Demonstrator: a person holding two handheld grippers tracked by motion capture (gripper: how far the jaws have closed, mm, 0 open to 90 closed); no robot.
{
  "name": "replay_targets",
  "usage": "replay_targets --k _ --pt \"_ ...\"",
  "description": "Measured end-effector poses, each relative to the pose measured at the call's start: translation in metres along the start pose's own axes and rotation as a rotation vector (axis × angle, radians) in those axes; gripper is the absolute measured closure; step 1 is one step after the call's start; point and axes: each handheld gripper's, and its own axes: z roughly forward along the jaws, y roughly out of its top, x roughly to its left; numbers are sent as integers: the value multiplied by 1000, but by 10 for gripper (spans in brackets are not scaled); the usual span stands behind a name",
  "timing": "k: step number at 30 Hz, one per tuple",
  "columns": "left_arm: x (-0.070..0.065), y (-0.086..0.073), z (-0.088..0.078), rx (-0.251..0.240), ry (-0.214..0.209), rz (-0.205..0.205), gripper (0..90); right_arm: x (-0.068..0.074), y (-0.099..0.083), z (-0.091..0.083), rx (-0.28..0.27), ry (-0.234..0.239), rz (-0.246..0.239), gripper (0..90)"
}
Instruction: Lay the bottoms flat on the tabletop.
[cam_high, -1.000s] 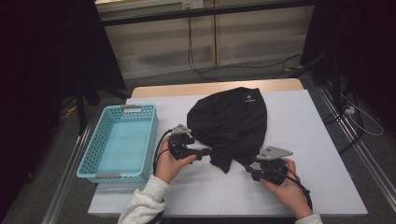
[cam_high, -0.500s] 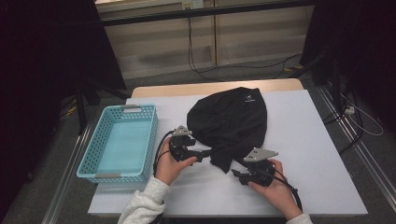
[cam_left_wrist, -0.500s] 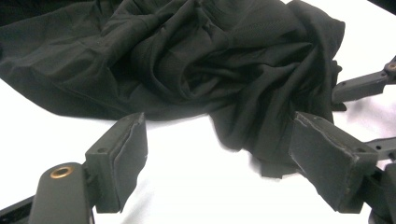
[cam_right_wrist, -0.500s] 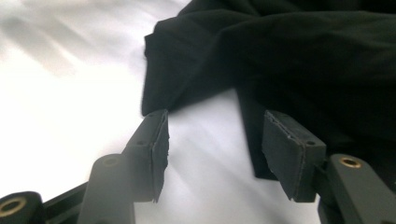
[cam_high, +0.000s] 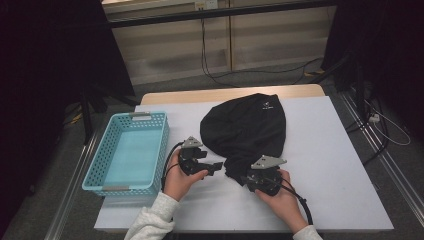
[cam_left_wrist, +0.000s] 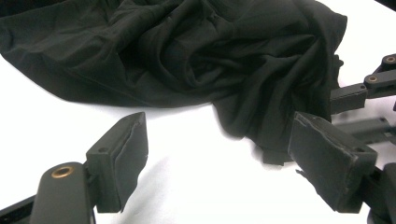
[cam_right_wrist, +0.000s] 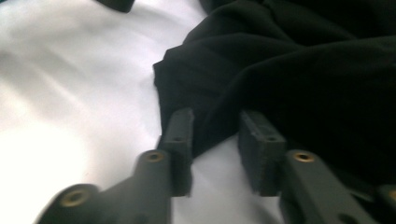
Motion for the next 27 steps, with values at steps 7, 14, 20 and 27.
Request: replay_targets --k 7,14,20,27 --pt "0 0 0 4 0 1 200 -5 -1 -1 -6 26 34 900" --pt "-1 0 1 8 -10 10 199 -9 -4 -10 -1 44 23 900" --pt "-2 2 -1 5 -13 9 198 -17 -13 -33 10 50 28 900" --pt "-6 4 0 4 -27 15 198 -36 -29 -68 5 8 53 900"
